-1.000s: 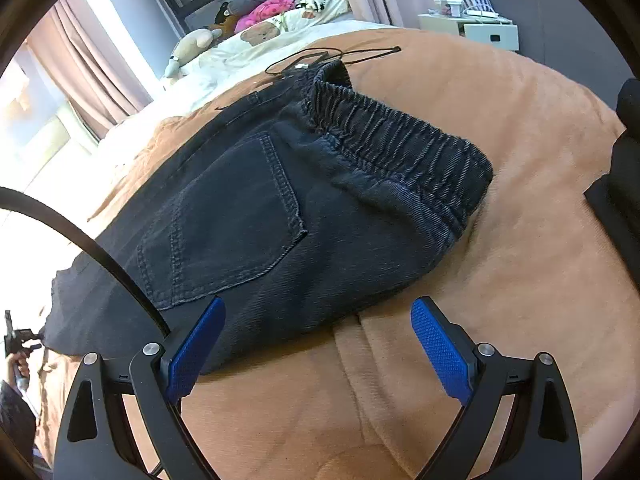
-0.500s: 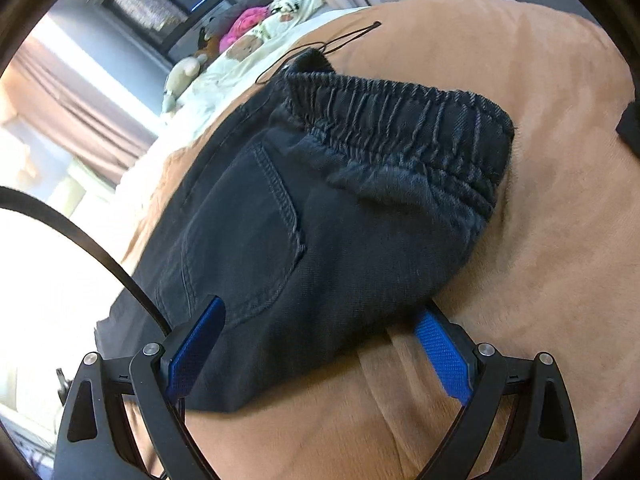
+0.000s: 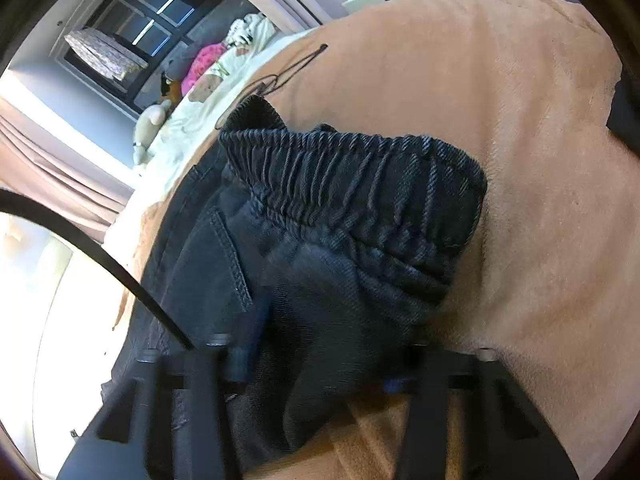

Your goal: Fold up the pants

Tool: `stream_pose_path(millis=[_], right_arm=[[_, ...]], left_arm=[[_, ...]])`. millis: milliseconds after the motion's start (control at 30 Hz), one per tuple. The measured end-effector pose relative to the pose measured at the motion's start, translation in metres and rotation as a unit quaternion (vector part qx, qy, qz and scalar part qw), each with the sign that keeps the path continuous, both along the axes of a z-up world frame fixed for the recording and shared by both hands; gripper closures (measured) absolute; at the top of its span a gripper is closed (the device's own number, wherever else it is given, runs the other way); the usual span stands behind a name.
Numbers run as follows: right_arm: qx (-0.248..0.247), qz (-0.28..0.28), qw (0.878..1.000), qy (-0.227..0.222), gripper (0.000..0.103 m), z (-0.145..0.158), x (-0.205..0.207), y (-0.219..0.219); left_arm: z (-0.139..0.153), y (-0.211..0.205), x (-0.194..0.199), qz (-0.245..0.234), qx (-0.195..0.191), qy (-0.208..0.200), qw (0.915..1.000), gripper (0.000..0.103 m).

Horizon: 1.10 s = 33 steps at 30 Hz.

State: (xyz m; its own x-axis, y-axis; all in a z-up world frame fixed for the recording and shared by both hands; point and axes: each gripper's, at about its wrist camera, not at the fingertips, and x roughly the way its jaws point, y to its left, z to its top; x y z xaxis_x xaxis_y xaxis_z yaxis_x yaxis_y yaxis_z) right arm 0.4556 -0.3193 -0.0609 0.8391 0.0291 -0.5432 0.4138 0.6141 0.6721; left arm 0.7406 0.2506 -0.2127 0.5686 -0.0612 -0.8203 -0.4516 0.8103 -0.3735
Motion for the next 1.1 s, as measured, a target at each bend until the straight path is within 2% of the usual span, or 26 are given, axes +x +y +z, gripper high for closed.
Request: stream_pose_path(millis=[100,200,300,500,800,1100], right_arm=[[-0.015,0.002,1.000,-0.020,0.091,0.015,-0.012,0.007],[-0.022,0.005,0.999,-0.036,0.092,0.029,-0.025,0.017],[-0.020,0.010,0.998,-0.050,0.092,0.043,-0.040,0.022],[-0.018,0.018,0.998,-0.062,0.092,0.046,-0.076,0.026],[-0.006,0.041,0.998,-0.052,0.092,0.041,-0.144,0.024],[-0.005,0.050,0.997,-0.055,0.092,0.054,-0.177,0.017]], left_arm=[[0.020,-0.001,-0.007,0.002,0.006,-0.021,0.9998,0.097],[0.044,0.004,-0.012,0.004,-0.006,-0.035,0.9994,0.099],[0.075,0.001,-0.024,-0.007,-0.002,-0.051,0.9987,0.099],[0.119,0.009,-0.055,-0.009,0.005,-0.067,0.9977,0.099],[0.131,0.037,-0.130,-0.005,-0.001,-0.056,0.9984,0.099],[0.139,0.062,-0.197,0.007,-0.010,-0.060,0.9981,0.099]])
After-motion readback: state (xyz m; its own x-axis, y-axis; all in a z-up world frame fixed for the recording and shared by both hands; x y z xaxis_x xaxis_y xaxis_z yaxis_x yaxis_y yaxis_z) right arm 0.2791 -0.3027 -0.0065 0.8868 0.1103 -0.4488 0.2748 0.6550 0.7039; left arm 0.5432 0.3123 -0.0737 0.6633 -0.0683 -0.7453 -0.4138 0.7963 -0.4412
